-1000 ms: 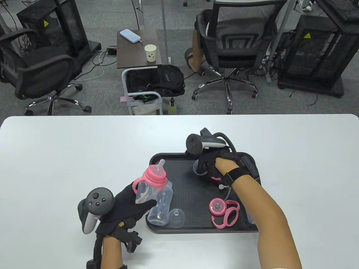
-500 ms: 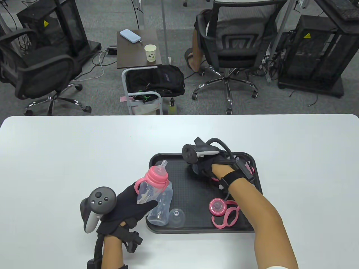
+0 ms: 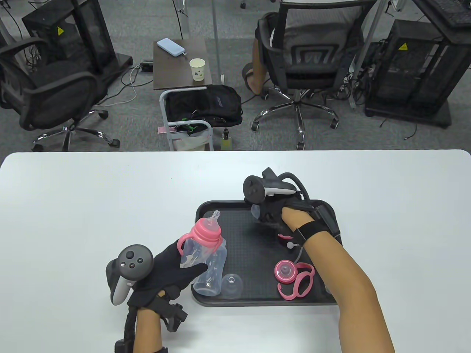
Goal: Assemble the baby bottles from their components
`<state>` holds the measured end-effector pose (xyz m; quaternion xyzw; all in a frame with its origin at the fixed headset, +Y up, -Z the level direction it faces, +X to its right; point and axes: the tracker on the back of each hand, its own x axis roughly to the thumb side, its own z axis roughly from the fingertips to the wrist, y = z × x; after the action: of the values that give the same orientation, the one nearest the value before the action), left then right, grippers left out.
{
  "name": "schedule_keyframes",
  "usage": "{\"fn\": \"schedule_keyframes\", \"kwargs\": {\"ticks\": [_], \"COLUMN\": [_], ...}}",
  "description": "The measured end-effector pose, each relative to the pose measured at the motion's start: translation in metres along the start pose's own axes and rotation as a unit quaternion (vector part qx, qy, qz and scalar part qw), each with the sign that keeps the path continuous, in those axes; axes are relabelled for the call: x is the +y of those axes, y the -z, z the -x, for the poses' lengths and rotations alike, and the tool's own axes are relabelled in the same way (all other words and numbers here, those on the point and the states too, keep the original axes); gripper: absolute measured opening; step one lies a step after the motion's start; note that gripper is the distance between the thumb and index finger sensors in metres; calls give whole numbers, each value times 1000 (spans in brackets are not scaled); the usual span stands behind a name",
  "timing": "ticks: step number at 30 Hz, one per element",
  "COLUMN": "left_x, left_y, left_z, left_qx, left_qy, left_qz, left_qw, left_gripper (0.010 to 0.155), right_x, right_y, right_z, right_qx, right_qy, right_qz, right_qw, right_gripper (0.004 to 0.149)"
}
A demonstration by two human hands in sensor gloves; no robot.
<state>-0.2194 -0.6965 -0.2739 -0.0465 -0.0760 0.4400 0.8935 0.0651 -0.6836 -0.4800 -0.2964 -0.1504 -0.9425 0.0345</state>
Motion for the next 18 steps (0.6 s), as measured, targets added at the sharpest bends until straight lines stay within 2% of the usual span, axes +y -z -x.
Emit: {"fn": "schedule_keyframes", "kwargs": {"ticks": [5, 9, 15, 18], "left_x": [-3, -5, -8, -9], "left_y": [1, 1, 2, 2], "left_z": [-2, -3, -4, -5], "left_qx": [-4, -6, -7, -8], "left_qy": [1, 4, 5, 6], "left_qz": [7, 14, 19, 24], "left_qw": [1000, 1000, 1000, 1000], "left_gripper": [92, 92, 92, 92], "right_x": [-28, -51, -69, -77], "right_y": [-27, -52, -80, -94], "right_z": [-5, -11, -20, -22], "right_qx": [-16, -41, -69, -90], "right_qy": [24, 79, 137, 188], "right_qz": [26, 50, 54, 59], "right_qw": [999, 995, 987, 976], "right_gripper": [75, 75, 75, 74]}}
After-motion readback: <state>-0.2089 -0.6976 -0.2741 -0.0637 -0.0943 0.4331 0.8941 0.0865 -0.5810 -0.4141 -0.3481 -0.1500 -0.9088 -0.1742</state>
